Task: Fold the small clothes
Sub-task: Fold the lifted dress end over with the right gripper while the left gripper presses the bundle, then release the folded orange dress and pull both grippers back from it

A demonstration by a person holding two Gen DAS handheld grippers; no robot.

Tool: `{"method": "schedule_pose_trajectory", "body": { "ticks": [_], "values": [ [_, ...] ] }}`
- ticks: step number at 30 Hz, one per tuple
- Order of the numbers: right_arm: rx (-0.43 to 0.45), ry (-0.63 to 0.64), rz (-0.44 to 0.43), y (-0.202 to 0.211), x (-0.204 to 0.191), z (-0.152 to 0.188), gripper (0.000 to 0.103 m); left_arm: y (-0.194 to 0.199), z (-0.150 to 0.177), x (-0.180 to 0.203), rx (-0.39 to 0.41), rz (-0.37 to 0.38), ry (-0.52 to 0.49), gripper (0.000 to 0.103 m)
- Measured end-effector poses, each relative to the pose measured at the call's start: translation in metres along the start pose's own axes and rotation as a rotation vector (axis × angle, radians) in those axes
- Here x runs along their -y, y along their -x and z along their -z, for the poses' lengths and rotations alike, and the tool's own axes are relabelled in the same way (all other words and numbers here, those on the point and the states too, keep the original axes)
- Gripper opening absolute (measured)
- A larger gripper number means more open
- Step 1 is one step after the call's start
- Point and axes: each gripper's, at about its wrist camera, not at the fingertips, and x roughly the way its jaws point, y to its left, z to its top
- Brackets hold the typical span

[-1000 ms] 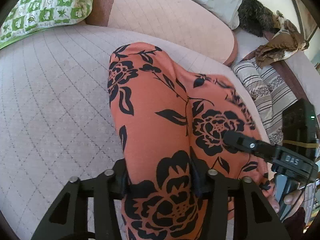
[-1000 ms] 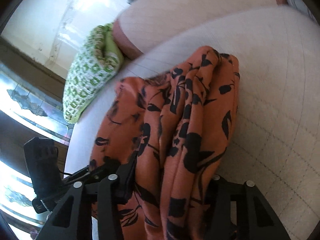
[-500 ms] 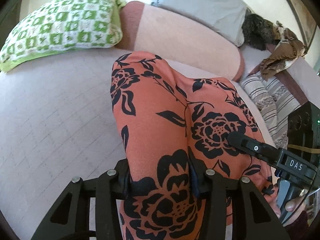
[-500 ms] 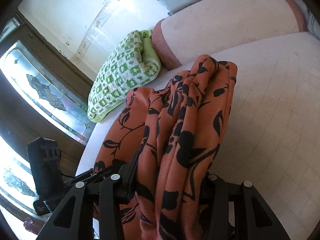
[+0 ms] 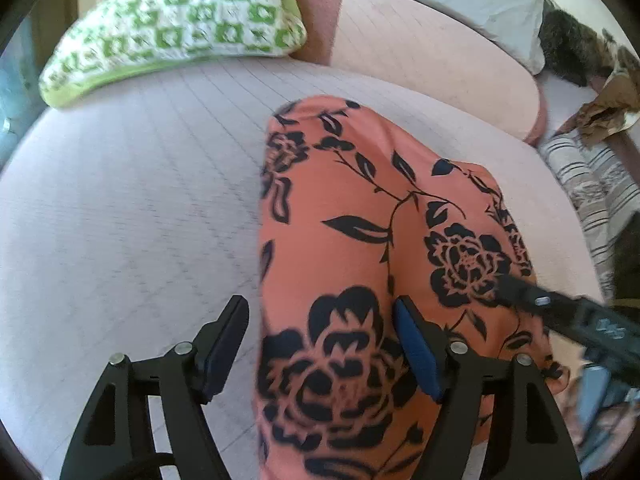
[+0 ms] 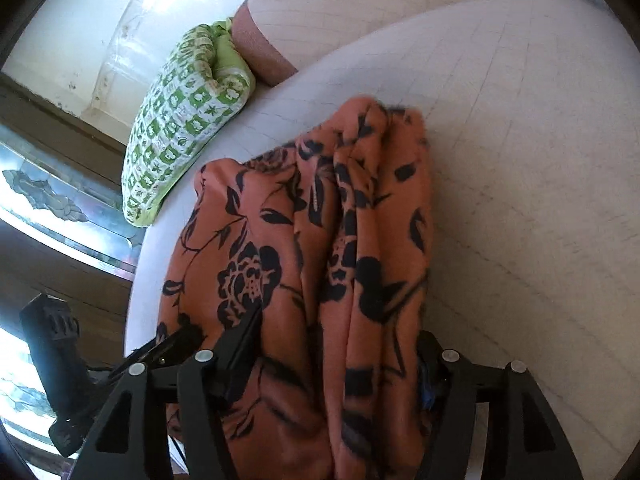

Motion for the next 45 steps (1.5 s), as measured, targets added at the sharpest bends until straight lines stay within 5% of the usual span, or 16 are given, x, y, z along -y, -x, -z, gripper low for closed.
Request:
{"method": "schedule_pose_trajectory", "body": {
  "ticks": [8, 14, 25, 45],
  "values": [
    [0.200, 0.086, 0.164, 0.076, -0.031, 0.025, 0.069, 0.071, 0.033, 0.013, 0.169, -0.265, -0.066, 0.080],
    [0.292, 0.168, 0.217, 0.104, -0.059, 0.071, 0.069, 0.130, 0.049, 0.023, 0.270, -0.320, -0.099, 0.081],
    [0.467, 0.272, 0.251, 0.177, -0.104, 0.122, 0.073, 0.216, 0.063, 0.021, 0.427, -0.313, -0.048, 0.087],
    [0.537, 0.287, 0.200, 0.222, -0.142, 0.140, 0.073, 0.280, 0.074, 0.014, 0.544, -0.318, -0.005, 0.088]
  ]
}}
